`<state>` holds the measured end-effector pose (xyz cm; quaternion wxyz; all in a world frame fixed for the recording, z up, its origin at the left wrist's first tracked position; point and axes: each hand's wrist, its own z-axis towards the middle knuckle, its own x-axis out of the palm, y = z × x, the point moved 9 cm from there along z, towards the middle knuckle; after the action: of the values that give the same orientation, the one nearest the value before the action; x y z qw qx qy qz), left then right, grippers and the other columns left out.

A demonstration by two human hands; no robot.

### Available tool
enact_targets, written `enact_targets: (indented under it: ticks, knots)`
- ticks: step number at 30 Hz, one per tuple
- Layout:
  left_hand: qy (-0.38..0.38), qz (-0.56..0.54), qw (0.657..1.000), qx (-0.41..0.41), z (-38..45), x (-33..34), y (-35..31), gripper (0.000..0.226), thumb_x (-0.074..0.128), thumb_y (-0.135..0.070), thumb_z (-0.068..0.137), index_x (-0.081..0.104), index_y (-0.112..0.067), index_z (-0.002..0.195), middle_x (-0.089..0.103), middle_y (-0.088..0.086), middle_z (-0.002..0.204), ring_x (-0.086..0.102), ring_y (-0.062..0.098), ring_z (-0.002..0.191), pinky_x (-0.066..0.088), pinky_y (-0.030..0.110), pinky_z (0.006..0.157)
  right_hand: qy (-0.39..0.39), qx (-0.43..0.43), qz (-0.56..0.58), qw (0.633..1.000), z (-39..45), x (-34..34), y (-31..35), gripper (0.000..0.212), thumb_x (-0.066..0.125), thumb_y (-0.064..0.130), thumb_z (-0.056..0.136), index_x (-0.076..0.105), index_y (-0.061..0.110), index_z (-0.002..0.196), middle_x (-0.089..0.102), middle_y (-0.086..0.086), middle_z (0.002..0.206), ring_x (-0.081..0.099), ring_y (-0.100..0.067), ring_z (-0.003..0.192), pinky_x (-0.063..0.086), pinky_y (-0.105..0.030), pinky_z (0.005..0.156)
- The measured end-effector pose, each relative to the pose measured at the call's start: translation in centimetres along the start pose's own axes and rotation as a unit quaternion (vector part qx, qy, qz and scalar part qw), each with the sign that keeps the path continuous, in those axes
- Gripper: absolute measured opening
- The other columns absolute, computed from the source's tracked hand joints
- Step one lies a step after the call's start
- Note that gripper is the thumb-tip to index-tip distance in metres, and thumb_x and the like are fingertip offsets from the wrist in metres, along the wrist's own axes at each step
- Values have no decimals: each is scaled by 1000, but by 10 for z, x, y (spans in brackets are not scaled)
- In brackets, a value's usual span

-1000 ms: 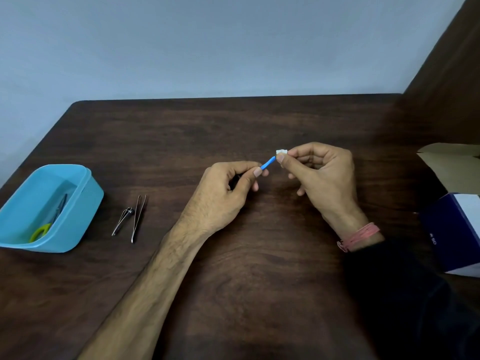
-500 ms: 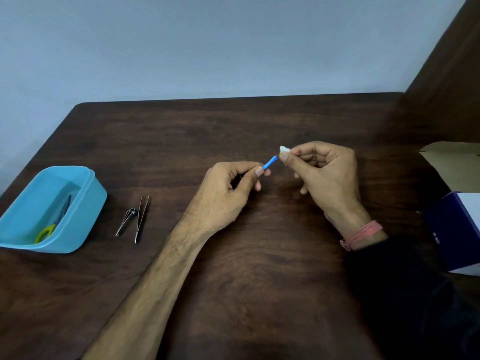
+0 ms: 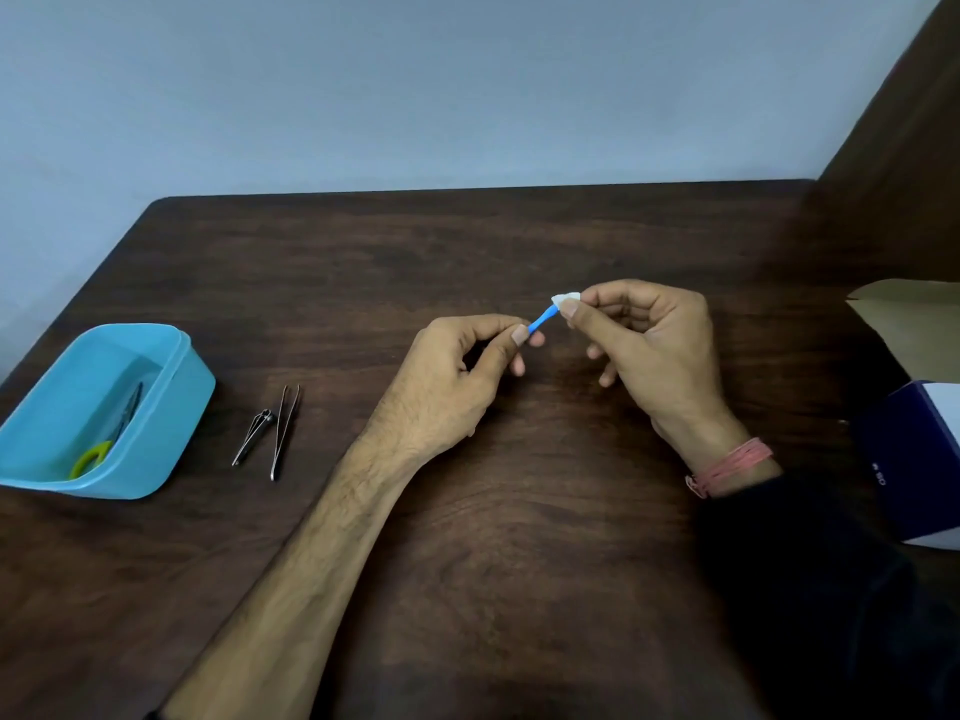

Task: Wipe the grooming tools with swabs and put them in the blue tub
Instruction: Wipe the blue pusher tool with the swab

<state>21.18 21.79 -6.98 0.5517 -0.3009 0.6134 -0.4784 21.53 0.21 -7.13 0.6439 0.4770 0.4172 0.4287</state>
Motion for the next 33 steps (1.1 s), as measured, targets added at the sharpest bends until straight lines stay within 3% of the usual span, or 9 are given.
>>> enact_targets:
  ticks: [13, 19, 28, 33]
  knots:
    - [-8, 19, 1000, 17, -1, -1, 1, 22, 63, -33, 113, 84, -29, 115, 78, -2, 88, 48, 10, 40, 39, 22, 38, -2, 16, 2, 1000, 0, -2, -3, 20, 94, 32, 89, 83, 15, 88, 81, -10, 83, 63, -15, 55, 45, -25, 41]
    - [-9, 29, 999, 21, 0, -2, 1, 22, 63, -32, 113, 85, -29, 114, 78, -2, 87, 47, 0, 42, 38, 14, 42, -2, 14, -2, 1000, -2, -2, 0, 19, 94, 32, 90, 83, 16, 87, 81, -8, 82, 63, -15, 55, 45, -25, 41]
    - [-4, 24, 1000, 14, 0, -2, 2, 22, 62, -32, 114, 84, -29, 115, 76, -4, 85, 46, 9, 40, 37, 19, 38, 2, 4, -12, 1000, -4, -1, 5, 18, 93, 32, 90, 83, 18, 85, 81, -7, 81, 62, -13, 53, 42, -22, 39]
    - [-27, -33, 999, -27, 0, -4, 4, 27, 58, -32, 116, 83, -25, 113, 72, -12, 82, 41, 7, 36, 34, 22, 34, -30, -9, 19, 999, -4, -6, 5, 17, 92, 31, 93, 79, 21, 88, 80, -13, 87, 63, -16, 54, 42, -24, 38]
